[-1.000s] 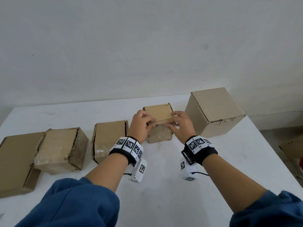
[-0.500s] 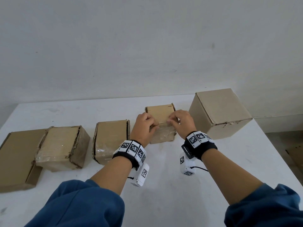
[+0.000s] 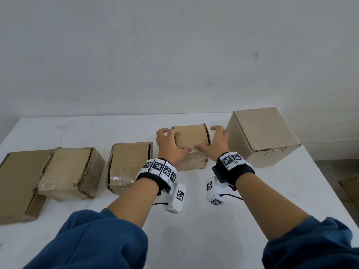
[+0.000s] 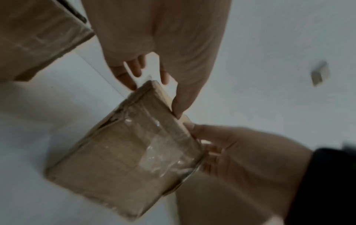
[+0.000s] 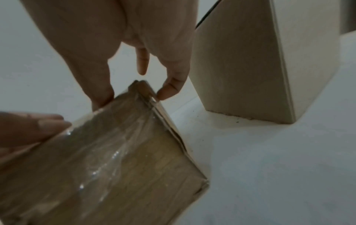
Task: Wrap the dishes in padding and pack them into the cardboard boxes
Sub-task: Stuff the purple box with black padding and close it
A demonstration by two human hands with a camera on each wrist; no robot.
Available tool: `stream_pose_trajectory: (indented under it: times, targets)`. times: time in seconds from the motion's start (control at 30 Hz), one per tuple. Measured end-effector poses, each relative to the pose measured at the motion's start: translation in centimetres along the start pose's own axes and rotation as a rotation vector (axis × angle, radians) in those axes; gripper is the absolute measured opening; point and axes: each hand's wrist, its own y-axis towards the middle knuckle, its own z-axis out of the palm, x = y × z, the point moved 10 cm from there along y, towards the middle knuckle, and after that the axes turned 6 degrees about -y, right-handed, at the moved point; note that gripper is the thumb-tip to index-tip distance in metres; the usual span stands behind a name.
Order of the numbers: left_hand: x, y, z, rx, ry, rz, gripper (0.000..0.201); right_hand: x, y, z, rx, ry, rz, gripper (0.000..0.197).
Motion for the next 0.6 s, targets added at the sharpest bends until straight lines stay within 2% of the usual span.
stream_pose_trajectory:
  times: [0.07,0.13,0.23,0.43,0.5,0.6]
  targets:
    - [1.1,0.1,0.4,0.071,-0.076,-0.161,0.084,-0.1,0.4,0.9,0.099,0.025,0.041,0.097]
    - [1.0,0.1,1.0,0.147,-0.166,-0.194,0.096,0.1,0.7,1.7,0.154,-0.019,0.040,0.104]
    - [0.8,-0.1,1.0,0.144,-0.206,-0.171,0.092,0.1,1.2,1.9,0.143,-0.061,0.015,0.094]
    - [1.1,0.3,0.8,0.151,-0.188,-0.200,0.090,-0.1,1.2,1.0,0.154,0.050,-0.024,0.067]
    - [1.2,0.5,0.9,0.166,-0.199,-0.212,0.089,-0.1,1.4,0.9,0.188,0.050,-0.020,0.065]
    - [1.3,0.7,1.1,0.159,-0.235,-0.238,0.092,-0.3,1.1,1.2,0.250,0.093,0.025,0.075]
